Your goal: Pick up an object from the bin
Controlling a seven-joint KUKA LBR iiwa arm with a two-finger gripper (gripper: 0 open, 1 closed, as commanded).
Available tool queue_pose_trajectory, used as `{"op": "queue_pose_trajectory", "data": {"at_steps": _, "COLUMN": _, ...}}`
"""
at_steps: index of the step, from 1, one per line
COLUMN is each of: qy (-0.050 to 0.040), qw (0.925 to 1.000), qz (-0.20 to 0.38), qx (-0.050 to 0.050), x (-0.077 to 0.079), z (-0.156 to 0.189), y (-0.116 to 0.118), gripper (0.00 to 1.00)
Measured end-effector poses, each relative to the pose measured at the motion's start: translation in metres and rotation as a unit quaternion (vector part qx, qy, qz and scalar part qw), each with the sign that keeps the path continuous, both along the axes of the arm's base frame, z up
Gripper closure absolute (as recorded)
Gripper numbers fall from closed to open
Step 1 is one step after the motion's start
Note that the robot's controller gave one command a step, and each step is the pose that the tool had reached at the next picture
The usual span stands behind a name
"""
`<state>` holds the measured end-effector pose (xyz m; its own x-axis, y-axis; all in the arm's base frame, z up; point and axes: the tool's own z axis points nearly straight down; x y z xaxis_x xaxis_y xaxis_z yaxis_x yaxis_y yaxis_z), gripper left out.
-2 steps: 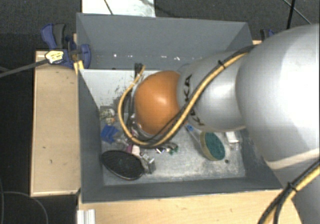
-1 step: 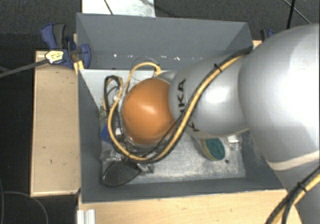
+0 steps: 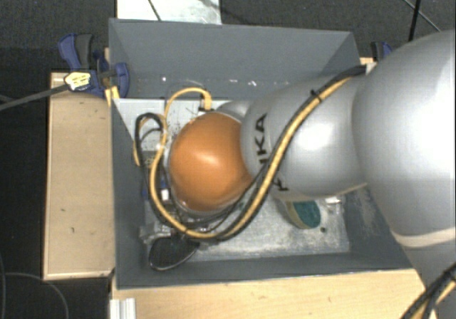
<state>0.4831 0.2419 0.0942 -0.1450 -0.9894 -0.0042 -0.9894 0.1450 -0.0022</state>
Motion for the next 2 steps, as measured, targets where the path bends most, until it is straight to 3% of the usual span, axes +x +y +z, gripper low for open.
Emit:
{"op": "queue_pose_trajectory", "data": {"at_steps": 1, "qy": 0.0002, "qw": 1.0, "qz": -0.004, "qx": 0.0, "x": 0.001, "z": 0.0, "y": 0.0, "gripper": 1.0}}
{"op": "queue_pose_trajectory", "data": {"at_steps": 2, "qy": -0.0026, "qw": 1.0, "qz": -0.001, "qx": 0.0, "x": 0.006, "z": 0.128, "y": -0.012, "gripper": 1.0}}
